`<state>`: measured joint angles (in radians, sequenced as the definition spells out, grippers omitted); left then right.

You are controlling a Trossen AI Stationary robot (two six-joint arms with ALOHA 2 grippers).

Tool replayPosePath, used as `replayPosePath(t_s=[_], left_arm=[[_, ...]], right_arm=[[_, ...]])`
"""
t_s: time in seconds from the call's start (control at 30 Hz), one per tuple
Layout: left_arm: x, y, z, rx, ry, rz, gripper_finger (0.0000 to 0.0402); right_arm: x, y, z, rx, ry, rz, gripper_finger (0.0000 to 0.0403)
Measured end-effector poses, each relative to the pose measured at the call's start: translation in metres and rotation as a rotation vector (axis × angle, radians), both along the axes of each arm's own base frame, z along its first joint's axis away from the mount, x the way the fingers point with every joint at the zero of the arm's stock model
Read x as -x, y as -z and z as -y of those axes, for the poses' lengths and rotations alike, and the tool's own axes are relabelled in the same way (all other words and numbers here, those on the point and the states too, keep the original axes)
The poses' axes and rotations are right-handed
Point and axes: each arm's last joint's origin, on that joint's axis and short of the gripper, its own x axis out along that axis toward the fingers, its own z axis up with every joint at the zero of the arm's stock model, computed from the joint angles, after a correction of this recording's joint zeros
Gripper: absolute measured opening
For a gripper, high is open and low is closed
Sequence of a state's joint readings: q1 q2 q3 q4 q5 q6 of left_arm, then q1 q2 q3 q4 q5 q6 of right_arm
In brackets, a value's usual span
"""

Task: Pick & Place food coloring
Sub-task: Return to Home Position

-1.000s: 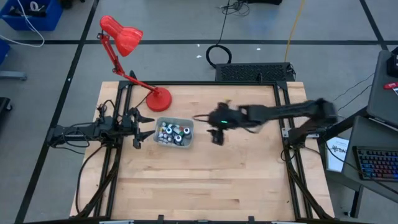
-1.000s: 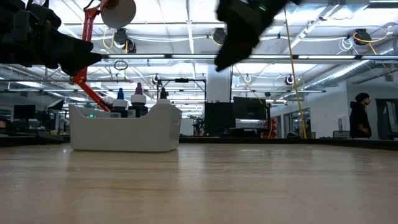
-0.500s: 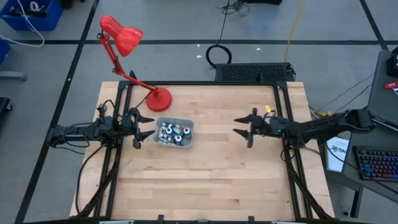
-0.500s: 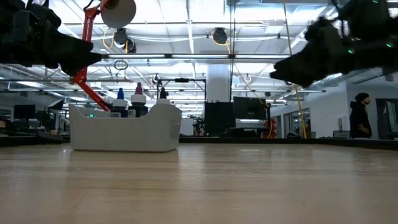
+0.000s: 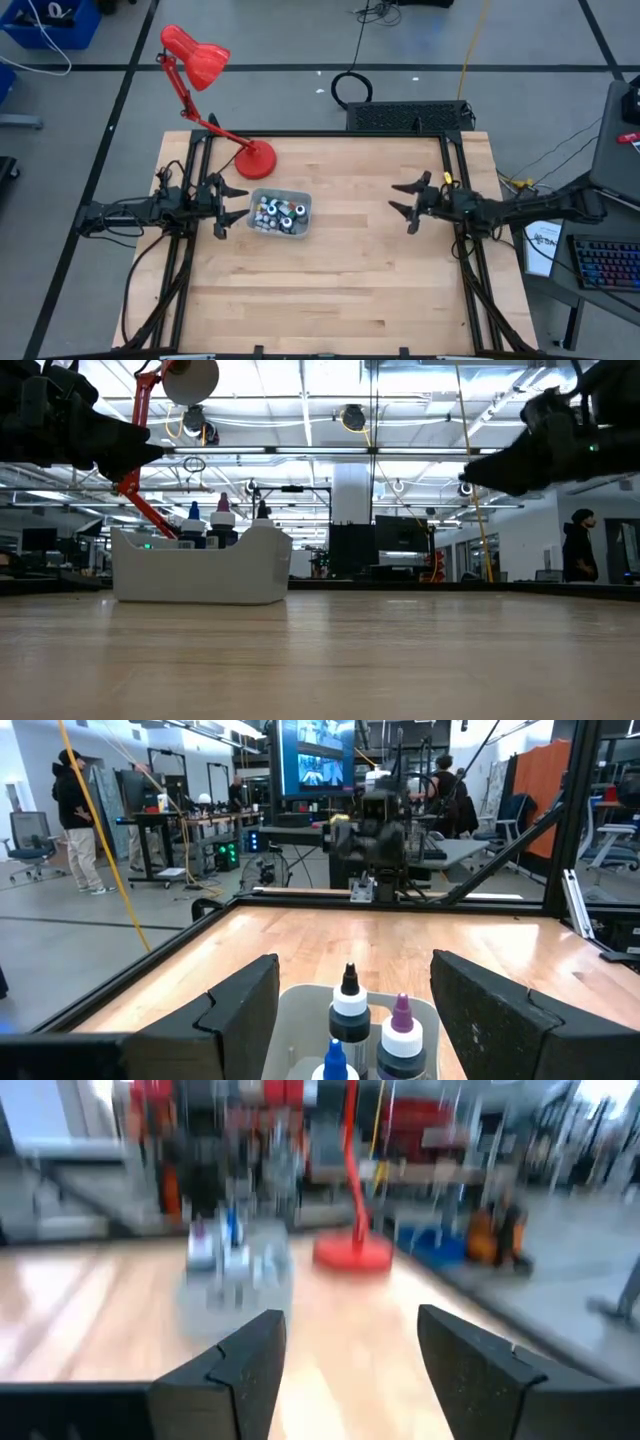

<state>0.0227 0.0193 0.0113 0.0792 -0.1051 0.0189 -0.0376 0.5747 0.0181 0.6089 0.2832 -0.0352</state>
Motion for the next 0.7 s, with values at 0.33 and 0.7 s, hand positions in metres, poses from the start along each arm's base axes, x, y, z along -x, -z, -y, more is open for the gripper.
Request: replayPosePath(t_s=[0.33, 0.7], left_arm=[[0.000, 0.000, 0.000, 0.000, 0.000, 0.000, 0.0257], [0.000, 0.000, 0.000, 0.000, 0.000, 0.000, 0.0257]], right_arm=[[0.022, 0.012, -0.001, -0.049, -0.020, -0.140, 0.0214], [0.025, 0.004, -0.002, -0.074, -0.022, -0.038, 0.0215]])
